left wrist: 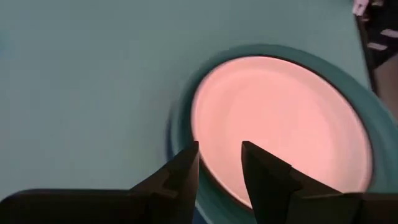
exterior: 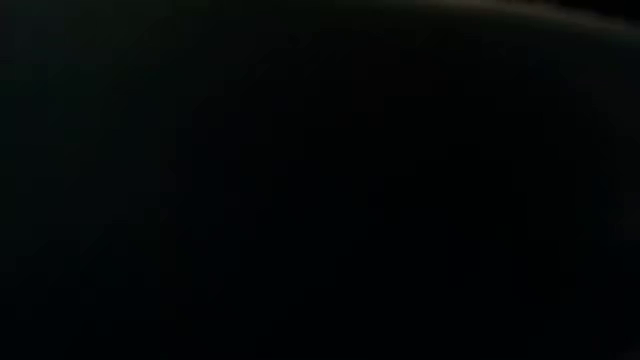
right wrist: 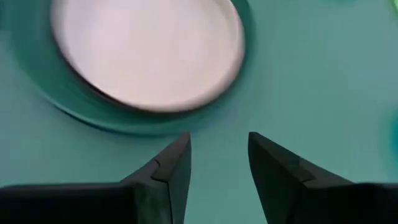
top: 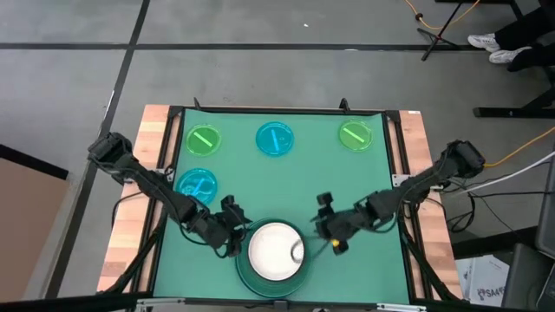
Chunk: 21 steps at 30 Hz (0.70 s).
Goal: Stack plastic plates
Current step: Stack the right green plate on top of the white plate
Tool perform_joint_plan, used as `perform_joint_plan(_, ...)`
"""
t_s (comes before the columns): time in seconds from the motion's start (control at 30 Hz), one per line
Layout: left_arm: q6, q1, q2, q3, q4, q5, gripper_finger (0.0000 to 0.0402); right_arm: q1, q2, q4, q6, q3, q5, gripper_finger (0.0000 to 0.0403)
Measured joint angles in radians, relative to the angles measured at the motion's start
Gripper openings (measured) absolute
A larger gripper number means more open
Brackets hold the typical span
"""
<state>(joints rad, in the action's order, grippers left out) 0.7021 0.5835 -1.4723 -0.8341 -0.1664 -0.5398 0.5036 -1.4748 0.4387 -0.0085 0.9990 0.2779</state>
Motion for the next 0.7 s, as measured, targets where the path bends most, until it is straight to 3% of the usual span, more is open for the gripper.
perform_joint_plan(0.23, -0.177, -0.055, 0.014, 0.0, -0.009, 0.036, 0.0115, -0.179, 0.162, 0.009, 0.059, -0.2, 0.001, 0.0151)
perform_joint_plan(0.4, -0.28, -0.109, 0.083, 0.02, -0.016, 0.038, 0.0115, -0.372, 0.282, 0.017, 0.084, -0.336, 0.047, 0.0151)
perform_joint_plan(0.7, -0.268, -0.201, 0.269, 0.24, 0.08, 0.04, 0.0115, -0.762, 0.318, 0.019, 0.003, -0.45, 0.065, 0.0151)
